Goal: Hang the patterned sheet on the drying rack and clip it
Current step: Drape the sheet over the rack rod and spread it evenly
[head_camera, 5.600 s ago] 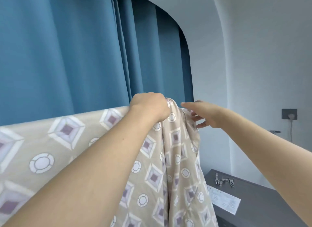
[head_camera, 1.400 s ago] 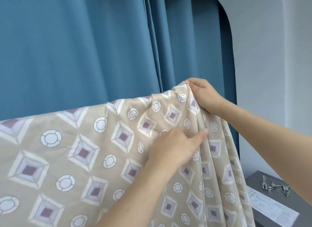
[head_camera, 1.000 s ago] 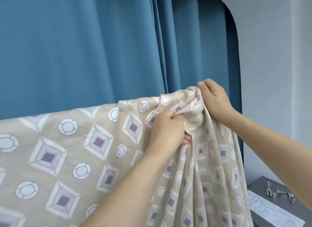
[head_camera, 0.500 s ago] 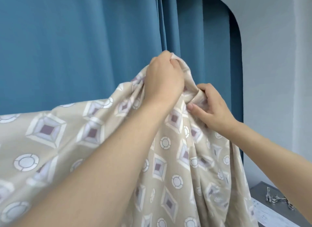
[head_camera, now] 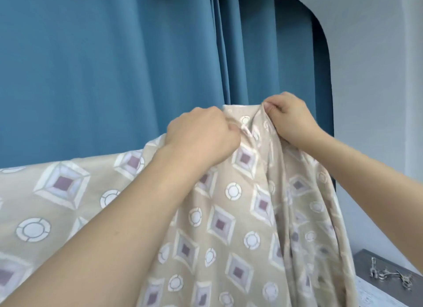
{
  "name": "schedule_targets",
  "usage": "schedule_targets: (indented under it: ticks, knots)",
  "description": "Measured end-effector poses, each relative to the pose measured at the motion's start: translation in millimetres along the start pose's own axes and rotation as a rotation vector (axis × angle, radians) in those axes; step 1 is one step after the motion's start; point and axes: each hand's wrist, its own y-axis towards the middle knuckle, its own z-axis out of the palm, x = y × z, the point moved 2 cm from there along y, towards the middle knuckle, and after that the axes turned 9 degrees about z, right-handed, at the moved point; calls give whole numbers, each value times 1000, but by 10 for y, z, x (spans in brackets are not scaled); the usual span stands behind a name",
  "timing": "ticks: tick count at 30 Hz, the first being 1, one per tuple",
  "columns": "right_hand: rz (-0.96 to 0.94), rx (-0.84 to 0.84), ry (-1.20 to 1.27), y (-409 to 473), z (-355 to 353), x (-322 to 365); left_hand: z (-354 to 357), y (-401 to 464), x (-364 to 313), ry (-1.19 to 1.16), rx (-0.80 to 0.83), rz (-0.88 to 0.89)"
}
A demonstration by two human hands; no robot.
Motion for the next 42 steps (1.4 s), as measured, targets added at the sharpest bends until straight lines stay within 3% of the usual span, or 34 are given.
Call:
schedule_targets:
  ticks: [3, 7, 8, 11, 16, 21, 27, 30, 34, 37, 42]
  knots:
    - [113, 74, -122, 280, 32, -1, -29, -124, 47, 57, -37, 72]
    - [298, 544, -423, 343, 229, 87, 45, -185, 121, 59, -21, 170]
    - [291, 594, -472, 306, 249, 144, 70, -198, 142, 25, -7, 170]
    - [229, 519, -359, 228, 224, 254, 99, -232, 219, 0, -57, 150]
    - [219, 401, 117, -82, 241, 447, 108, -218, 224, 18, -85, 79]
    - [74, 252, -76, -302, 302, 479, 112, -81, 205, 17, -94, 13]
    - [71, 277, -30, -286, 277, 411, -234, 419, 510, 181, -269, -41]
    - [20, 325, -85, -307, 276, 441, -26, 542, 623, 132, -67, -156]
    - [-21, 361, -75, -308, 292, 380, 352, 517, 715, 108, 605, -163]
    - [-33, 298, -35, -307, 339, 338, 335, 507, 723, 119, 683, -135]
    - [-280, -89, -26, -618, 522, 309, 324, 520, 658, 142, 704, -132]
